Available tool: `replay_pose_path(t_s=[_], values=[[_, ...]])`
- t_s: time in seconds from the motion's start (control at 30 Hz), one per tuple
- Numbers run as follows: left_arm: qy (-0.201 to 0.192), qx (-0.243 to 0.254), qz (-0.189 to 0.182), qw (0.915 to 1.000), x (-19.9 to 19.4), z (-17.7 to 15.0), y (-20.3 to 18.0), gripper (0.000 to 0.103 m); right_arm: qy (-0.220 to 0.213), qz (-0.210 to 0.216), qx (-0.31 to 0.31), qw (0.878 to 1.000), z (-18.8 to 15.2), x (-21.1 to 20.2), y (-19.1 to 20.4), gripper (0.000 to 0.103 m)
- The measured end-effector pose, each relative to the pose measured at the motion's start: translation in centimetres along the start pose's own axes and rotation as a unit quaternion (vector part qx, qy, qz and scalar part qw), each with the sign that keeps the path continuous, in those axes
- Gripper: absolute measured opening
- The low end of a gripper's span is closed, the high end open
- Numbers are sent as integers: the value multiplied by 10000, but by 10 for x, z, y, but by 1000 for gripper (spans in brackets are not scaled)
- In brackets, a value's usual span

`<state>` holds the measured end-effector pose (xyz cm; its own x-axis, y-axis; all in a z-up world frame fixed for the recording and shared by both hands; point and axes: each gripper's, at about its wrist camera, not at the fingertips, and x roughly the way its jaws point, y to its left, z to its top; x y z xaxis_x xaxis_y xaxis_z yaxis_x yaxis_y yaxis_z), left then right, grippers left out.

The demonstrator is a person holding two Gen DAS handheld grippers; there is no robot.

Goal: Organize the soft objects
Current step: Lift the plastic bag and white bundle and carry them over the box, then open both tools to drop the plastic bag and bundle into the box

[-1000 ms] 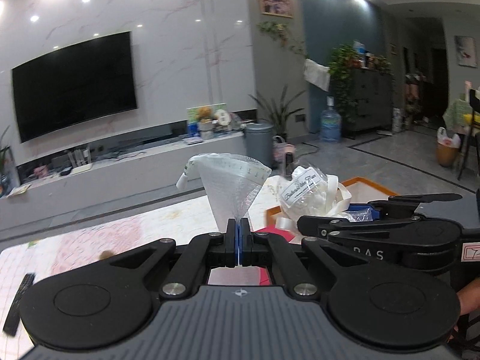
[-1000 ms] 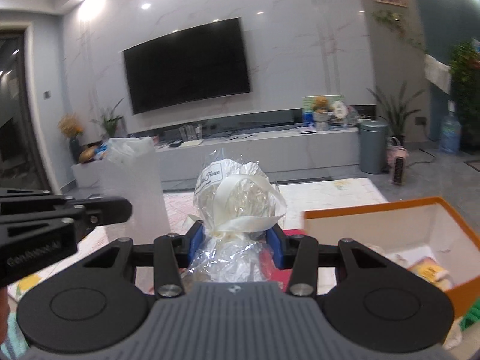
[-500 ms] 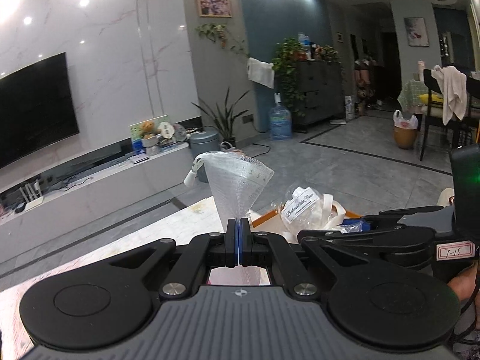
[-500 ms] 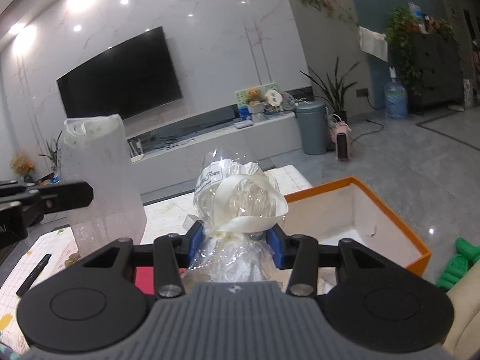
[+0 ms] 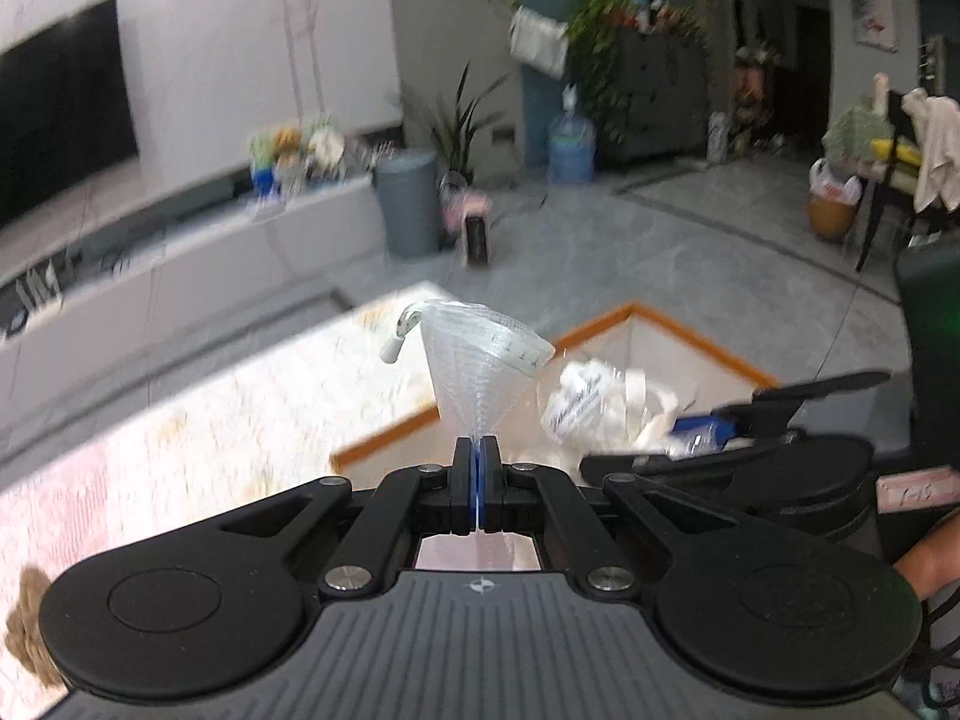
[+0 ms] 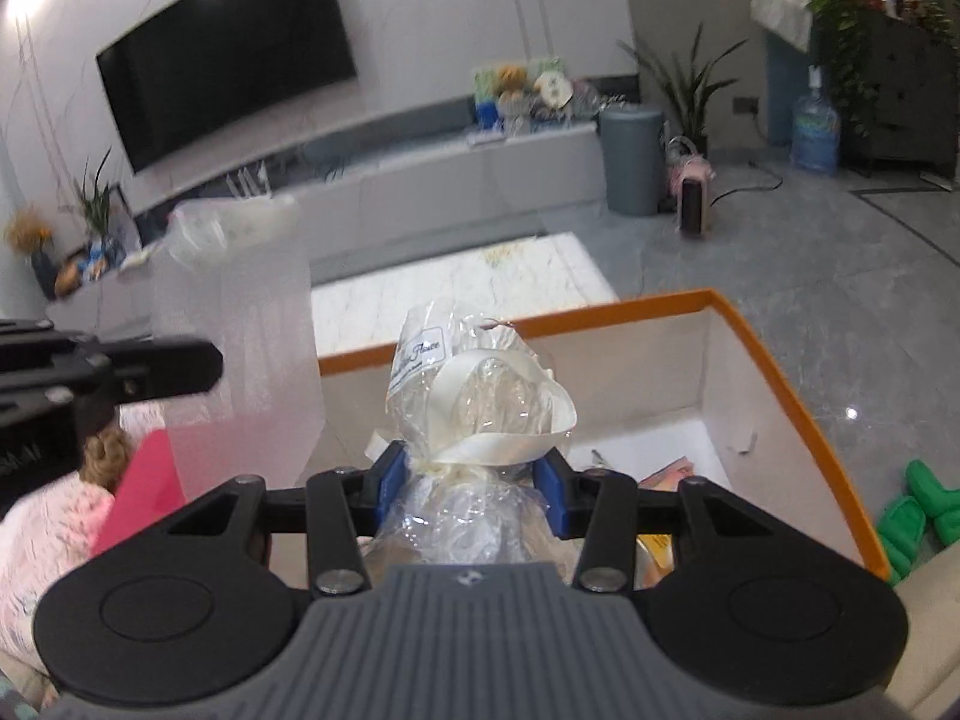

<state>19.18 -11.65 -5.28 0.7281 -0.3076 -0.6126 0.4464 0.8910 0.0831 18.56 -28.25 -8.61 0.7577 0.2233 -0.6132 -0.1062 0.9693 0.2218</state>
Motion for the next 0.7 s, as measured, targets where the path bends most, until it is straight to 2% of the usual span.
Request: replay_pose_path(t_s=[0.13,0.47,0.6,0.7], values=[[330,-32,153,9993,17,-6,7,0,304,-7,-78,9995,8,24,-2,45],[776,199,254,9965,42,-12,6,0,1026,-129,-344,9940,3,73,0,45],[930,250,242,9951,48,-12,4,1,1160,-179,-397,9923,-1,81,-2,46],[960,257,249,9947,50,-12,5,5,1184,-214,-410,9919,-4,81,-3,49]])
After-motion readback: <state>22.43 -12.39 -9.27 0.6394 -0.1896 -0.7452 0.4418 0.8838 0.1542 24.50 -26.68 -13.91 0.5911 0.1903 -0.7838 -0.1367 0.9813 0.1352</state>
